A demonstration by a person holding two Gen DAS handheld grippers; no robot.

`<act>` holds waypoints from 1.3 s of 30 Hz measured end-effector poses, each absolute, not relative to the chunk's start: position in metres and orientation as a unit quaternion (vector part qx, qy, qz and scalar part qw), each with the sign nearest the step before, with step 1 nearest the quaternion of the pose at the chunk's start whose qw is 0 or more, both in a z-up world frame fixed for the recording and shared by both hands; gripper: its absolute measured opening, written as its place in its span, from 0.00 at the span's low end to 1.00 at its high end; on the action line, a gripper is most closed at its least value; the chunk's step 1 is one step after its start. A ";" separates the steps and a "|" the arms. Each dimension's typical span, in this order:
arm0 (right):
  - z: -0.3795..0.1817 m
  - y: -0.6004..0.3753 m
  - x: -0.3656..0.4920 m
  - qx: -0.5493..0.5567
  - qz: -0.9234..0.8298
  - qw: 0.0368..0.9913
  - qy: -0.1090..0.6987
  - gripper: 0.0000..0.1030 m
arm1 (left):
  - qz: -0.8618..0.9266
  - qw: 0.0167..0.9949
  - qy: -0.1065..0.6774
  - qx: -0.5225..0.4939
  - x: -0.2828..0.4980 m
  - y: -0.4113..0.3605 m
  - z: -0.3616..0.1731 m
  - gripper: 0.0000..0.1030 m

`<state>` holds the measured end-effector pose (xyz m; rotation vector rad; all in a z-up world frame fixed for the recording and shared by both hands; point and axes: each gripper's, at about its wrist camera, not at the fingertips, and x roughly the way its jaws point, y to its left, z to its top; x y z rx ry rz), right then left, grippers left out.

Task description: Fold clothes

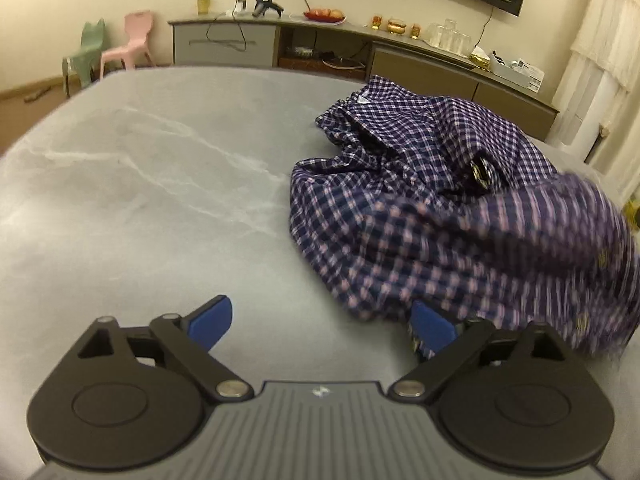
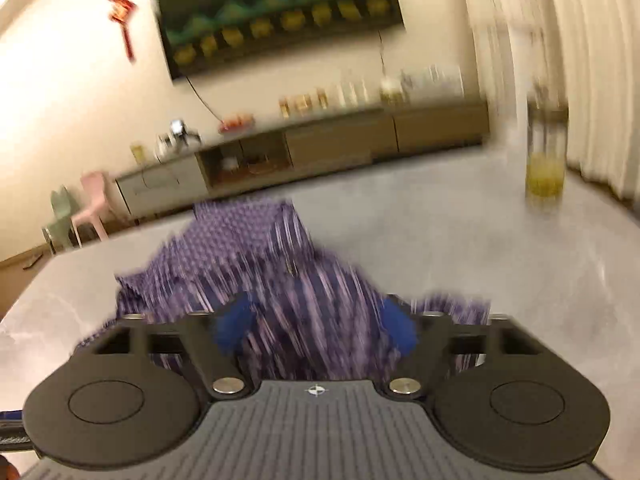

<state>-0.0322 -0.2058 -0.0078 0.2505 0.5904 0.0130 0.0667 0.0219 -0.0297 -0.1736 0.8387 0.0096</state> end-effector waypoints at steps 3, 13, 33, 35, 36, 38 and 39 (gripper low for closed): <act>-0.013 -0.199 -0.021 0.111 0.031 0.945 0.305 0.73 | -0.023 0.903 0.421 -0.086 0.095 0.010 -0.042 0.93; 0.020 -0.185 -0.041 0.124 0.191 0.948 0.223 0.05 | -0.025 0.954 0.282 -0.103 0.111 0.090 0.061 0.07; -0.021 -0.117 0.188 -0.005 0.107 0.916 0.386 0.28 | -0.084 0.913 0.383 -0.110 0.122 0.113 -0.054 0.07; -0.021 -0.111 0.201 -0.010 0.110 0.912 0.395 0.08 | -0.081 0.917 0.371 -0.120 0.119 0.119 -0.047 0.05; -0.013 -0.110 0.199 -0.007 0.114 0.919 0.377 0.06 | -0.075 0.922 0.359 -0.122 0.116 0.122 -0.041 0.05; 0.034 -0.123 0.158 0.044 0.116 0.950 0.286 0.06 | -0.070 0.930 0.338 -0.126 0.107 0.127 -0.027 0.05; 0.057 -0.133 0.133 0.071 0.110 0.962 0.240 0.06 | -0.070 0.932 0.331 -0.132 0.103 0.130 -0.022 0.05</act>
